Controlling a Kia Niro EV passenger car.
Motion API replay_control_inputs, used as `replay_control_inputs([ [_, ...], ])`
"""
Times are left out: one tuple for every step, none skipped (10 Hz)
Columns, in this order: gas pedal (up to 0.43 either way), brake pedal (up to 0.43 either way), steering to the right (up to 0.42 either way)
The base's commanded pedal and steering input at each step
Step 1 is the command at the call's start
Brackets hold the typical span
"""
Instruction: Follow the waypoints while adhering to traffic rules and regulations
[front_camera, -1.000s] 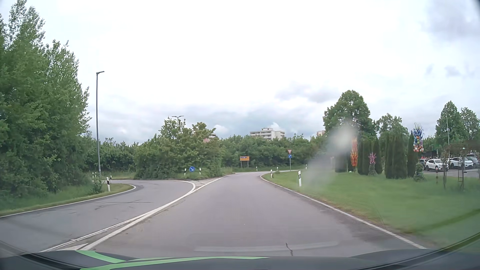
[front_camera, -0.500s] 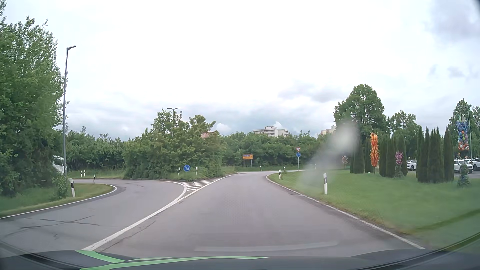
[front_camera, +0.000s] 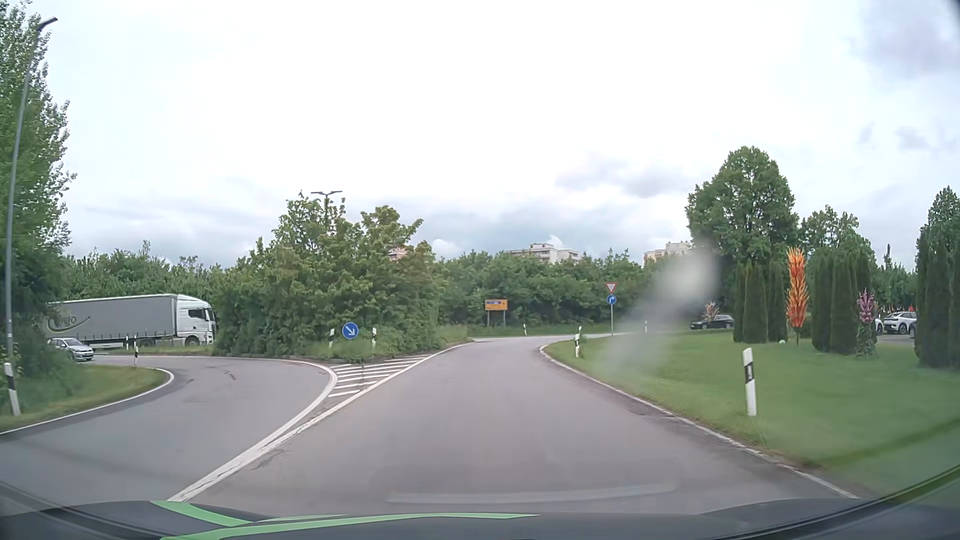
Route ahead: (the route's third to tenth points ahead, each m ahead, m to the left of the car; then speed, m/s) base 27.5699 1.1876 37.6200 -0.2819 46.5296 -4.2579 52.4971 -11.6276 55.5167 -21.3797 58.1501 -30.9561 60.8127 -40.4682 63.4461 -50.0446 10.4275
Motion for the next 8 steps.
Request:
replay_control_inputs([
  [0.000,0.000,0.004],
  [0.000,0.000,0.005],
  [0.000,0.000,0.005],
  [0.000,0.000,0.005],
  [0.000,0.000,0.005],
  [0.000,0.000,0.006],
  [0.000,0.000,0.007],
  [0.000,0.000,0.008],
])
